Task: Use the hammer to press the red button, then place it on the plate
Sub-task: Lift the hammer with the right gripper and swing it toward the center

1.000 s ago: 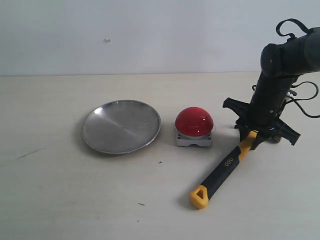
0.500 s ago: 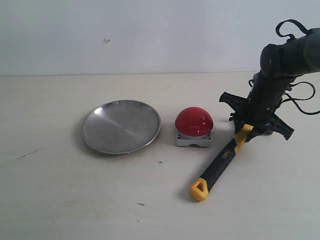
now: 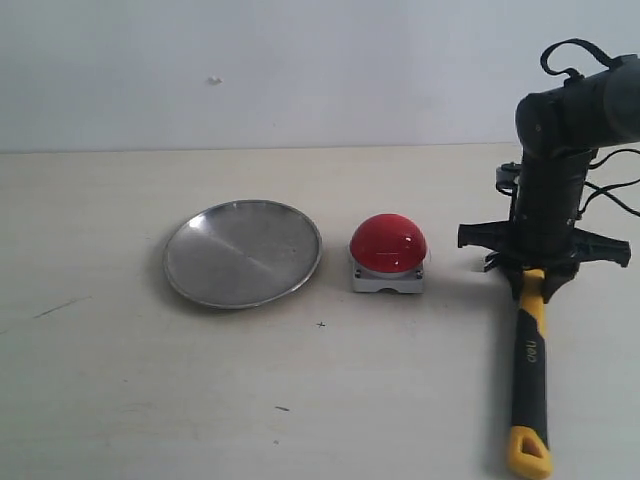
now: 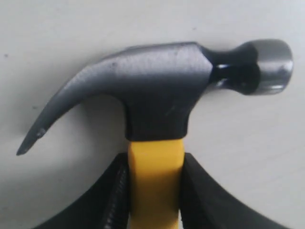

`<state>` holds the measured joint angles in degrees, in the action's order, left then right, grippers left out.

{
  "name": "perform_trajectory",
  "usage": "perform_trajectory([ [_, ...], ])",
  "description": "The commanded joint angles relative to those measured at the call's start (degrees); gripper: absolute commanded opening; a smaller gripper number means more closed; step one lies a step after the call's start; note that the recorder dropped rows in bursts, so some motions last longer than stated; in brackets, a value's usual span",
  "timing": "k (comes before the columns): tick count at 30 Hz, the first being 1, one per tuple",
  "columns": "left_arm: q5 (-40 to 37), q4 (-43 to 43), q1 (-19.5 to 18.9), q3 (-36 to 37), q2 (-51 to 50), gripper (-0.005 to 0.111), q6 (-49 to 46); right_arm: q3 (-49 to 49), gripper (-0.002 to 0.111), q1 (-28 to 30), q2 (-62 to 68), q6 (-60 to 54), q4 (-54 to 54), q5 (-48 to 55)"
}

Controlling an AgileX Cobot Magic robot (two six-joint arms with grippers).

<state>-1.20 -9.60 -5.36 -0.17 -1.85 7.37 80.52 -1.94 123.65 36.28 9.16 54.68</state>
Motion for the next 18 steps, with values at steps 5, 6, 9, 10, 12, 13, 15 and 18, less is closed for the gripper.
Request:
perform_trajectory([
  [5, 0.0, -0.1, -0.1, 0.2, 0.5, 0.0, 0.0, -0.1, 0.0, -0.1, -0.4, -1.8, 13.7, 2.5],
  [6, 0.0, -0.1, -0.1, 0.2, 0.5, 0.0, 0.0, -0.1, 0.0, 0.0, -0.4, -1.8, 14.4, 2.7],
  [9, 0.0, -0.1, -0.1, 0.2, 0.5, 0.0, 0.0, -0.1, 0.0, 0.0, 0.1, -6.4, 13.6, 2.9],
  [10, 0.0, -0.1, -0.1, 0.2, 0.5, 0.0, 0.0, -0.1, 0.0, 0.0, 0.2, -9.2, 13.0, 2.9],
  [12, 0.0, -0.1, -0.1, 0.2, 0.5, 0.0, 0.0, -0.1, 0.0, 0.0, 0.2, -10.1, 12.7, 2.9],
  [13, 0.0, -0.1, -0.1, 0.2, 0.5, 0.0, 0.0, -0.1, 0.0, 0.0, 0.2, -10.2, 12.7, 2.8],
  [15, 0.0, -0.1, -0.1, 0.2, 0.5, 0.0, 0.0, -0.1, 0.0, 0.0, 0.3, -11.4, 12.6, 2.4],
  [18, 0.0, -0.1, -0.1, 0.2, 0.5, 0.0, 0.0, -0.1, 0.0, 0.0, 0.3, -12.1, 12.6, 0.4],
])
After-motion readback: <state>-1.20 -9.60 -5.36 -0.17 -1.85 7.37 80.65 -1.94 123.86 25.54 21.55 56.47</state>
